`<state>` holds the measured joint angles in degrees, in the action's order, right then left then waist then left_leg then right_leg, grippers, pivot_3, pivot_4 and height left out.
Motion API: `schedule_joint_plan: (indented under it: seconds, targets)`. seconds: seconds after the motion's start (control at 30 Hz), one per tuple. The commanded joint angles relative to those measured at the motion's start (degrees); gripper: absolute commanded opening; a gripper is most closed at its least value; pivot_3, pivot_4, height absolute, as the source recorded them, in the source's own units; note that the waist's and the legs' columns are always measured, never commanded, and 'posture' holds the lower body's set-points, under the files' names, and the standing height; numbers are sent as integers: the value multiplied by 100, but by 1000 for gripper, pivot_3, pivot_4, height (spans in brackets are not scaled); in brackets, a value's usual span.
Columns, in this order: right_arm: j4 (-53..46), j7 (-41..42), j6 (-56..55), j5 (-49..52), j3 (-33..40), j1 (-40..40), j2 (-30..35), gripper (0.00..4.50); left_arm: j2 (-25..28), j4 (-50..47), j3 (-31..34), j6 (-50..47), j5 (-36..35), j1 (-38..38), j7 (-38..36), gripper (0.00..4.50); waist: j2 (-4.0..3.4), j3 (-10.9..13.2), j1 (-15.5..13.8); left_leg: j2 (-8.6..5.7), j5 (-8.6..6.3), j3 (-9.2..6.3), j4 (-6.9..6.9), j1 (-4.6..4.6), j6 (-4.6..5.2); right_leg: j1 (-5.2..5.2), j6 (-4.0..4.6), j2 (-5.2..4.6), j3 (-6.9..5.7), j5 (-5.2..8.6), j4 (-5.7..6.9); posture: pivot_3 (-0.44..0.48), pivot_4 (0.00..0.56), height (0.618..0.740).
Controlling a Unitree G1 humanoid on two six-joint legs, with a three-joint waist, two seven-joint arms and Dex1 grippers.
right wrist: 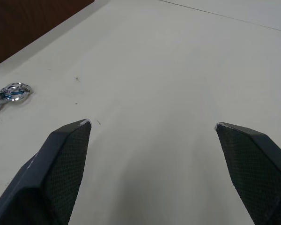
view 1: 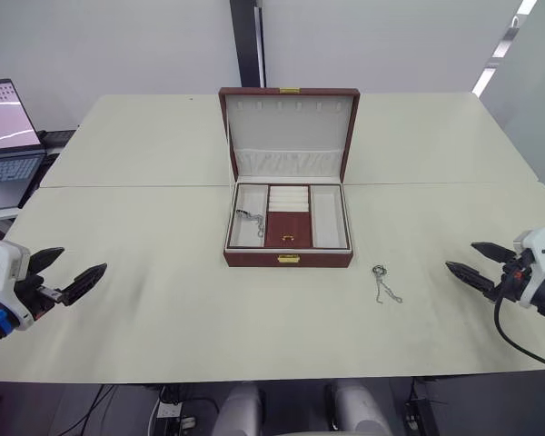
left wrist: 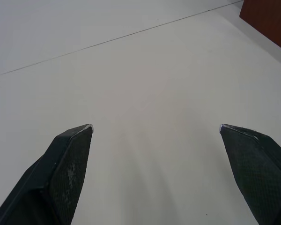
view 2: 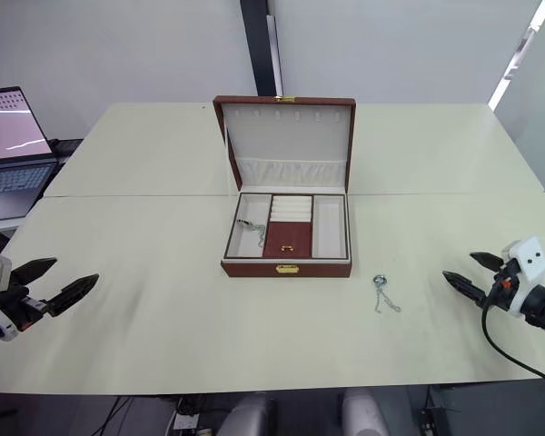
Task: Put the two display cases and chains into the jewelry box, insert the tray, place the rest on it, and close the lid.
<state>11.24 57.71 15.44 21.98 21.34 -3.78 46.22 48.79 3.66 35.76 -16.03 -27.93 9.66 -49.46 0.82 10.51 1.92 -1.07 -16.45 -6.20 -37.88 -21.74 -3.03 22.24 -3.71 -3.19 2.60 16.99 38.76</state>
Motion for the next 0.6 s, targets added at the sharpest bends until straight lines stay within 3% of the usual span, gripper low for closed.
schedule_joint_plan:
  seconds: [0.03,0.37,0.6]
  targets:
    - [-51,67,-126,48,61,-82,105,4493,49,-107,219,94,-13,-33,2,4500,0,0,0,0,0,0,0,0,0,0,0,0,0,0,0,0,150,740]
    - [-225,67,-51,95,121,-25,90,4493,-4,-407,45,109,-43,17,-115,4500,0,0,0,0,0,0,0,0,0,0,0,0,0,0,0,0,150,740]
    - [-1476,-90,485,547,36,368,-186,4493,-216,-1433,-654,-11,-224,-2,-425,4500,0,0,-10,2,0,-2,-1,-1,0,-1,0,-1,1,0,2,0,150,740]
